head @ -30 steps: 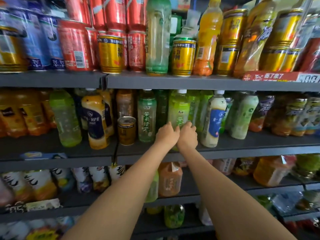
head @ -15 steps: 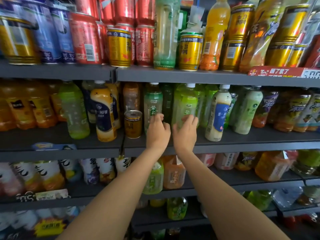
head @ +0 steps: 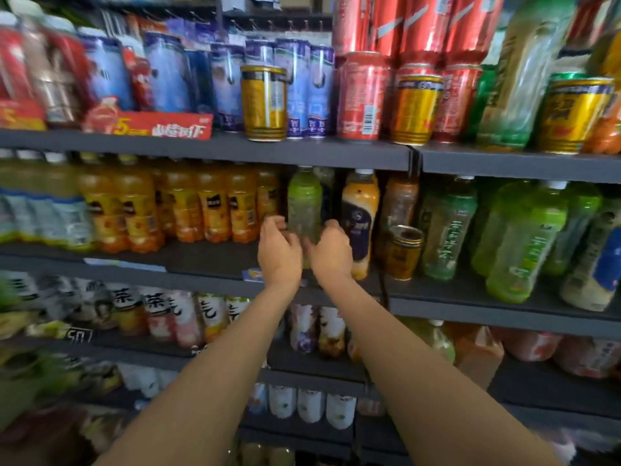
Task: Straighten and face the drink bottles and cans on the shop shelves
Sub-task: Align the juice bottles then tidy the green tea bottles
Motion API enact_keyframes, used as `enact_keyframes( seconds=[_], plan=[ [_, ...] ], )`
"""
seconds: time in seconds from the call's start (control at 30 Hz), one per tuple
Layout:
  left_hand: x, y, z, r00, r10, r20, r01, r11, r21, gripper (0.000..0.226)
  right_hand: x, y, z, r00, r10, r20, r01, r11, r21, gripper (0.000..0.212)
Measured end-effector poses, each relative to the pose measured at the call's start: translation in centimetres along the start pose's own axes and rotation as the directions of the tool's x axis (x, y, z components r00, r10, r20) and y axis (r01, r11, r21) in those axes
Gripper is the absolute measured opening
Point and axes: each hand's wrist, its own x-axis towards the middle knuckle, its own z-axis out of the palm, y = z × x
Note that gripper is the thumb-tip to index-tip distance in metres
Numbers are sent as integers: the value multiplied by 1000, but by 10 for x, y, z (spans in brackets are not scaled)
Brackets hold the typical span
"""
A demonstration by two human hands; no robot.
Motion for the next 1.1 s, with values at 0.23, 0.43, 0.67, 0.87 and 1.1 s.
enact_keyframes(
  seconds=[0.23,0.43,0.67,0.87,1.1],
  plan=[
    [35,-40,-12,987,63,149,-62,998,-11,30,29,-13,39,960,279,1,-277,952,130,67],
    [39,-49,-10,962,98,255,-83,994,-68,34,39,-11,49,948,315,-36,-309,943,126,65],
    [40,-42,-9,938,66,341,-42,996,-76,46,26,-2,54,968,222,-118,-204,967,149,55],
    [25,-28,-6,981,67,184,-58,997,-53,40,-2,3,42,984,122,-127,-90,969,231,48],
    [-6,18,-3,982,141,-123,-165,964,-210,25,-28,11,-17,968,-163,-192,192,970,148,50]
  ],
)
